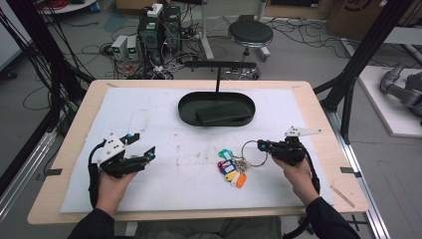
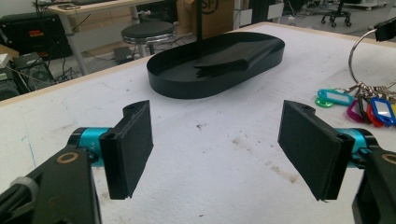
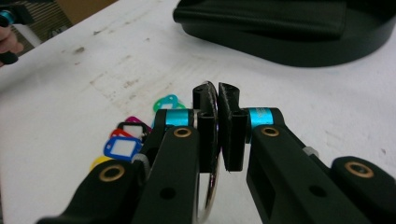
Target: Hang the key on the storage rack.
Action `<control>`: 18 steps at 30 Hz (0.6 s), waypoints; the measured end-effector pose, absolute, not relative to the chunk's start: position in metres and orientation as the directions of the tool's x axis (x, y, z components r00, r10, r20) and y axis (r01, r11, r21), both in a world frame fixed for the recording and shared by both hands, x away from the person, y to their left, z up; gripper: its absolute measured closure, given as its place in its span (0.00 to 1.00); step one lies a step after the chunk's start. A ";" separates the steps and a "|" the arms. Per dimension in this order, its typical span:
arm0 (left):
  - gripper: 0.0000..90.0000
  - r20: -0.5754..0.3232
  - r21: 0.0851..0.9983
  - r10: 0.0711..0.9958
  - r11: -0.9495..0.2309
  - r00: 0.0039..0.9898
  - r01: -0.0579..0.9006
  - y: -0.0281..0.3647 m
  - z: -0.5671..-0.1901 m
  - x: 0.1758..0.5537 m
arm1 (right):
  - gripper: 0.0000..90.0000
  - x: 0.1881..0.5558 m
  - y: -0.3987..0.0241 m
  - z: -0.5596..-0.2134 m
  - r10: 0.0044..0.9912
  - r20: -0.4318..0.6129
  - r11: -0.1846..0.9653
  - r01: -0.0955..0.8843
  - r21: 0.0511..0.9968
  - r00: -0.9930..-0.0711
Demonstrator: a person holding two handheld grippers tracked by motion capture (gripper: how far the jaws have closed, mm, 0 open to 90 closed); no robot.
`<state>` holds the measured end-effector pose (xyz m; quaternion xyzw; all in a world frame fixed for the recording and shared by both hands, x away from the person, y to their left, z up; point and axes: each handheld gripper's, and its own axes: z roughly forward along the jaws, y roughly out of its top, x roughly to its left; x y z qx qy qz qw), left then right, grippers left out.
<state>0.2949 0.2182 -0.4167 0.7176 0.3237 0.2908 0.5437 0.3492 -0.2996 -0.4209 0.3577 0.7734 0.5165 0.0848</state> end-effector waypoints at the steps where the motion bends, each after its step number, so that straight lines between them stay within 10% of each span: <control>1: 0.29 0.065 0.969 0.781 -0.199 0.621 0.148 0.218 -0.417 0.295 | 0.97 0.349 -0.297 -0.416 0.626 0.221 0.222 0.443 0.869 -0.748; 18: 0.29 0.056 0.973 0.767 -0.187 0.639 0.139 0.219 -0.418 0.292 | 0.98 0.357 -0.291 -0.377 0.568 0.167 0.224 0.346 0.911 -0.806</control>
